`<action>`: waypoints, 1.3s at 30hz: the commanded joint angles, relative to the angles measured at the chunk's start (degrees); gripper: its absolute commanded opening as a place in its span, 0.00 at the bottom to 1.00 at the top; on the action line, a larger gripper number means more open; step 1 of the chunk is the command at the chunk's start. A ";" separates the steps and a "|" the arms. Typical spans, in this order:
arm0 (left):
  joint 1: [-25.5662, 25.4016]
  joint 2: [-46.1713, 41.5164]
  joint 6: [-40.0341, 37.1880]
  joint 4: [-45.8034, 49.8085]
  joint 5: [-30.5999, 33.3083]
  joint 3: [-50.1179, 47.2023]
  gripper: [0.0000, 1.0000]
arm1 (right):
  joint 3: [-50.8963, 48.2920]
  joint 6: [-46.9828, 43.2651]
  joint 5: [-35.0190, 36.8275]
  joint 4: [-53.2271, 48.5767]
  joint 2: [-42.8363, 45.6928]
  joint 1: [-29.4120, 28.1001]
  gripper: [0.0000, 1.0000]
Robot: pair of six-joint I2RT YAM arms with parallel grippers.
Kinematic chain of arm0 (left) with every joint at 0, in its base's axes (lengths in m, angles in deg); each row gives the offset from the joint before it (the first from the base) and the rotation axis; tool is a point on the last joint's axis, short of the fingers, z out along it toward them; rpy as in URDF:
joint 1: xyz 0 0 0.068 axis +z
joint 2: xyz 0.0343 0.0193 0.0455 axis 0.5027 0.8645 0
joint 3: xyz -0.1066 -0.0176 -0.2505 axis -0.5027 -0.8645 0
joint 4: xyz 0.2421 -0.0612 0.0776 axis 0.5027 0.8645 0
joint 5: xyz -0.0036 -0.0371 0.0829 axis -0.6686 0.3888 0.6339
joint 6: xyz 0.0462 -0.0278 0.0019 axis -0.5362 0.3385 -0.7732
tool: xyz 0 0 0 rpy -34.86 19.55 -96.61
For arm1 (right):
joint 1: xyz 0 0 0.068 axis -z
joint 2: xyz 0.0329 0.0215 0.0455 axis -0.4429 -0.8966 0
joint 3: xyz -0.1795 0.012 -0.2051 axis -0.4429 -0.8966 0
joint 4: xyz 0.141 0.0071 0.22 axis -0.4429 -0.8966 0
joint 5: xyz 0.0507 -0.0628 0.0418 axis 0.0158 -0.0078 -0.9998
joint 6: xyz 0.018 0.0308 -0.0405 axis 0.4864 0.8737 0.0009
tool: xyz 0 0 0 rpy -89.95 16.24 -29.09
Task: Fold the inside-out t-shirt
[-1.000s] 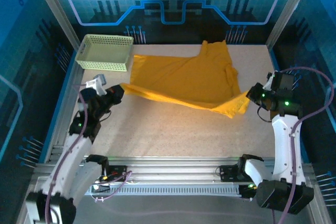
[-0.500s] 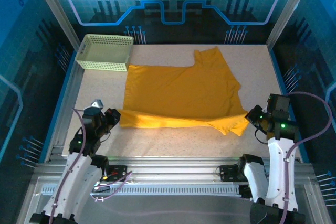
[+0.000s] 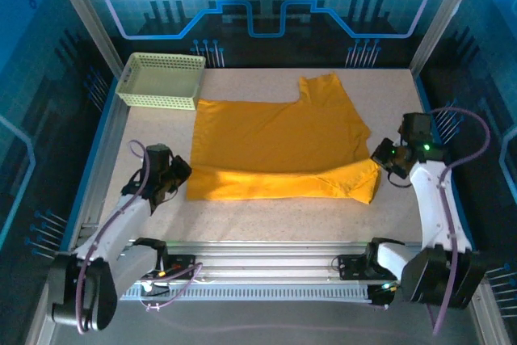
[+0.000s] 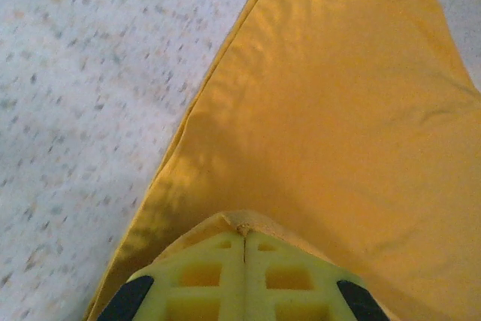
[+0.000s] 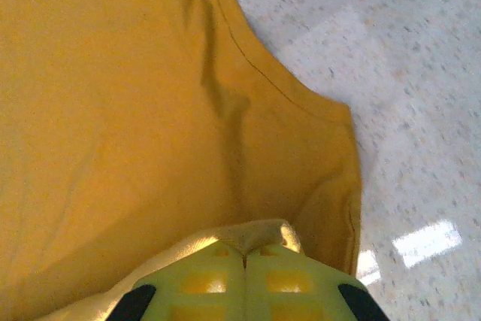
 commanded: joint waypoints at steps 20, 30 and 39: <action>-0.76 25.41 -5.96 -7.21 6.04 14.20 0.02 | 19.14 -1.14 14.13 6.33 -28.29 -10.20 0.04; -0.67 29.34 -6.50 -4.71 8.63 18.10 0.27 | 24.02 -1.99 14.27 6.04 -34.21 -10.21 0.25; -4.96 18.94 -6.69 6.53 12.71 20.07 0.73 | 17.52 -5.61 11.74 4.08 -22.70 -10.44 0.60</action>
